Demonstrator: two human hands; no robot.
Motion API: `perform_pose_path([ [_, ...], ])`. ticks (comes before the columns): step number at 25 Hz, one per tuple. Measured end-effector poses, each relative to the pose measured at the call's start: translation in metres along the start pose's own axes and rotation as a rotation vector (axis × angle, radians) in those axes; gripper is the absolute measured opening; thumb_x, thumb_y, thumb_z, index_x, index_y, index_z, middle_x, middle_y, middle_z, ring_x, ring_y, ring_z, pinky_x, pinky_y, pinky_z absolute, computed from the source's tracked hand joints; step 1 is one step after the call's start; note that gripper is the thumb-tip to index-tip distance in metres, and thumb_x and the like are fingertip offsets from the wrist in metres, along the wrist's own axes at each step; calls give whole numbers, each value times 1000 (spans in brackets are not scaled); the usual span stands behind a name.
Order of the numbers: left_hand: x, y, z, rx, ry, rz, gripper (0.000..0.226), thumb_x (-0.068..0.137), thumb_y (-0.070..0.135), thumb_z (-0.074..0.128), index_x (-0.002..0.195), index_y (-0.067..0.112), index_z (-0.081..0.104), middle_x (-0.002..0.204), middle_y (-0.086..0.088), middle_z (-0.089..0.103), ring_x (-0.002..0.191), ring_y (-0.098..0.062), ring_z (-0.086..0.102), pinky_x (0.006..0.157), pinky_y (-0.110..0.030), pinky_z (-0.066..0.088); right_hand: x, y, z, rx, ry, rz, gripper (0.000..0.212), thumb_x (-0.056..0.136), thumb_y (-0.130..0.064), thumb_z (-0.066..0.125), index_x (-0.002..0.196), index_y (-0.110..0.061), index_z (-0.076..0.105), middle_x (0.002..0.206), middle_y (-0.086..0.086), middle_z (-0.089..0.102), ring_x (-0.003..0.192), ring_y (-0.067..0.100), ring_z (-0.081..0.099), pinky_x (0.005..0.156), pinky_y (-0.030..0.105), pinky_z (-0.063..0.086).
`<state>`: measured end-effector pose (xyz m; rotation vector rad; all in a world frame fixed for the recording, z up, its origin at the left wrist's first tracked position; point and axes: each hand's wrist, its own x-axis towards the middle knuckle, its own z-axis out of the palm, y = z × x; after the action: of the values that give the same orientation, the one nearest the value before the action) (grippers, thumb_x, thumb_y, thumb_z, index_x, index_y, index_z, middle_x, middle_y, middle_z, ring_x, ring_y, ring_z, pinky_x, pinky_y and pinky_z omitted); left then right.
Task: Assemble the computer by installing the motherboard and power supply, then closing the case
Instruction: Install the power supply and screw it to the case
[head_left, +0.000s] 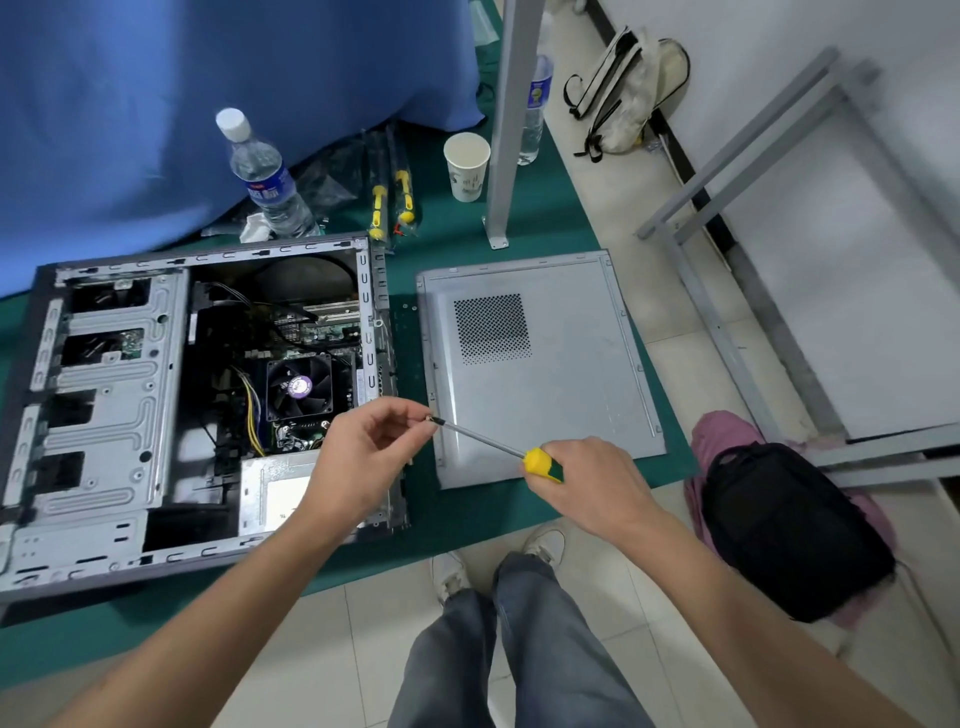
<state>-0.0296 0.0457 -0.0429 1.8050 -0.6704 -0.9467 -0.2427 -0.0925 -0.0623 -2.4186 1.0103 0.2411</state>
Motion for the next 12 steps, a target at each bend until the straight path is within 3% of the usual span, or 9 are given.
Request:
perform_pose_path([
  [6,0,10,-3,413,-75,226,12,85,12,75,94,19,74,85,11,69,78,-2,62,71,-12,50,-1,10,-14,-185,-19,-77,35,95,-53,46,84,-24,60,68,-5,55,64,21,55,55,29,35],
  [10,1,18,-1,532,-105,265,11,88,16,74,98,16,75,86,8,69,75,-5,63,73,-18,53,-2,11,-18,-223,-15,-66,36,96,-54,45,88,-23,63,70,-4,55,65,21,55,57,28,37],
  [12,3,22,2,523,-124,239,9,88,16,73,97,16,75,85,8,69,74,-4,63,71,-14,51,-4,13,-20,-234,-9,-62,37,96,-54,44,88,-23,62,70,-4,54,65,21,55,57,28,38],
])
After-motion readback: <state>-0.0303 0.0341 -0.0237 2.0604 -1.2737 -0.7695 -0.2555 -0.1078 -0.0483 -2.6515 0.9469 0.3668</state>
